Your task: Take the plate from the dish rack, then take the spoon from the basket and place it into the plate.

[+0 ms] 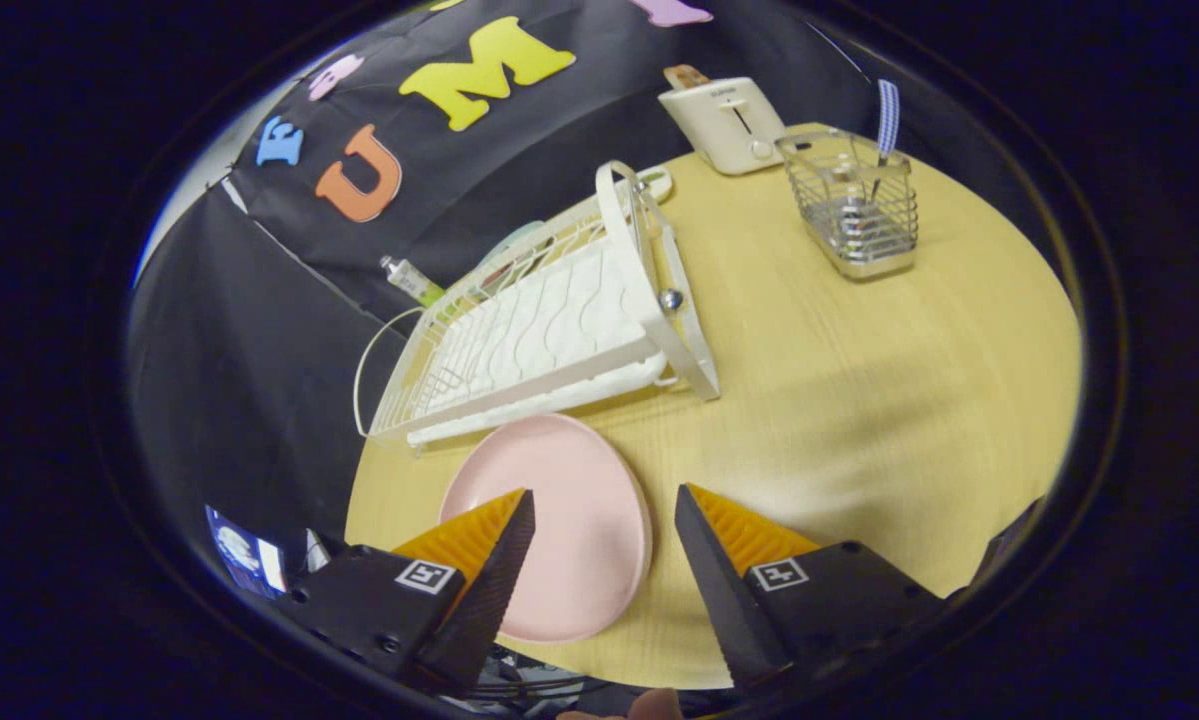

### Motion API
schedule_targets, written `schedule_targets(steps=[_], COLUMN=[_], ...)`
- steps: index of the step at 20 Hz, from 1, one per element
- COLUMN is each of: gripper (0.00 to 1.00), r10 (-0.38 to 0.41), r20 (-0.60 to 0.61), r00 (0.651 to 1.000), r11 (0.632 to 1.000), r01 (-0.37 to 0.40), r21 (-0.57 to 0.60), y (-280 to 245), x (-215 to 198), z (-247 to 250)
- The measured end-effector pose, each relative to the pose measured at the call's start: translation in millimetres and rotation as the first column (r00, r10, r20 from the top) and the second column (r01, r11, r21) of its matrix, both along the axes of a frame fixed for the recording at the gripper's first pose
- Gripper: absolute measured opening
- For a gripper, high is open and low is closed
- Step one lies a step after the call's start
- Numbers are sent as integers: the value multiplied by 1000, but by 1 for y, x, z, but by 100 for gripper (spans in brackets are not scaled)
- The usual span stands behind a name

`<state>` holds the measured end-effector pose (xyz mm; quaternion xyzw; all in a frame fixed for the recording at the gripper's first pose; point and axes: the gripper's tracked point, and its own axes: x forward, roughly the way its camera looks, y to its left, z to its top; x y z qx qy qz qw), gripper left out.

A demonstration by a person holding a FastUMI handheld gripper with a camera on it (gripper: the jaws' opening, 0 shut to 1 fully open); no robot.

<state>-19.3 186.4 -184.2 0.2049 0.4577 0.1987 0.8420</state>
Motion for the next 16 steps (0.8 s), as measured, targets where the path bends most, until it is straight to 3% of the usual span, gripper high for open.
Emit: schedule_targets(steps=[3, 4, 6, 8, 13, 16], gripper=[94, 94, 94, 98, 99, 98], r10=[-54, -77, -123, -151, -185, -200], r20=[216, 320, 516, 608, 599, 563], r00=[975, 944, 848, 780, 779, 802], r11=[994, 990, 957, 909, 910, 915], r01=[73, 111, 240, 351, 366, 358], r21=[-78, -89, -165, -224, -195, -185], y=[-52, -73, -129, -174, -201, -205], x=[16, 29, 58, 84, 142, 174], z=[32, 48, 74, 79, 67, 49])
